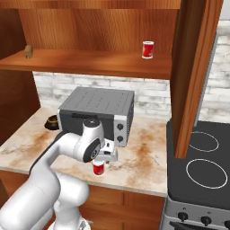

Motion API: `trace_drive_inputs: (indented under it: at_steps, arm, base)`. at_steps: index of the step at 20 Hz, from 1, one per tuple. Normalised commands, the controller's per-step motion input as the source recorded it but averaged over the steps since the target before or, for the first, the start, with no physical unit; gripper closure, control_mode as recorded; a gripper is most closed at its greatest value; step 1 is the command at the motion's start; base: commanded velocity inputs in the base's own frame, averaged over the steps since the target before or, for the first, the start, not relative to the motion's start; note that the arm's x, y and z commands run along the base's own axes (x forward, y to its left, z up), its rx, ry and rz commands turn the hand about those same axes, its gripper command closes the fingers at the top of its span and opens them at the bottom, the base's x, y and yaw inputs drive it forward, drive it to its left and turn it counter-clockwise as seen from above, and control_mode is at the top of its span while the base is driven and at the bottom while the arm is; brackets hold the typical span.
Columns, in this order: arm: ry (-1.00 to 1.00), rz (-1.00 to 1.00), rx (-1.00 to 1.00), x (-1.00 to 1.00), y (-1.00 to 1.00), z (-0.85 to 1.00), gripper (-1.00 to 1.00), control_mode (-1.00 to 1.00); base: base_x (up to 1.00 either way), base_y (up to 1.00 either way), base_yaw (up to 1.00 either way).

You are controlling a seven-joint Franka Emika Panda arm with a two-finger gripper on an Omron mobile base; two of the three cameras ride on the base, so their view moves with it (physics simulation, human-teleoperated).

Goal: Pick the cans from the counter and place them in their designated side in the cabinet.

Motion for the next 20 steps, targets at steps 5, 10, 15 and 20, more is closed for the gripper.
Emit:
trace_drive_inputs:
  at_steps: [5, 10, 15, 20]
  arm:
    - [0.02, 0.0, 0.0, 0.07, 0.0, -0.17, -1.0, -1.0]
    - [0.02, 0.0, 0.0, 0.05, 0.0, -0.21, -1.0, -1.0]
    - [0.03, 0.0, 0.0, 0.03, 0.0, -0.25, -1.0, -1.0]
    - [0.02, 0.0, 0.0, 0.01, 0.05, -0.28, -1.0, -1.0]
  base:
    - [0.0, 0.0, 0.0]
    - [0.0, 0.0, 0.0]
    - [0.0, 0.0, 0.0]
    - [0.0, 0.0, 0.0]
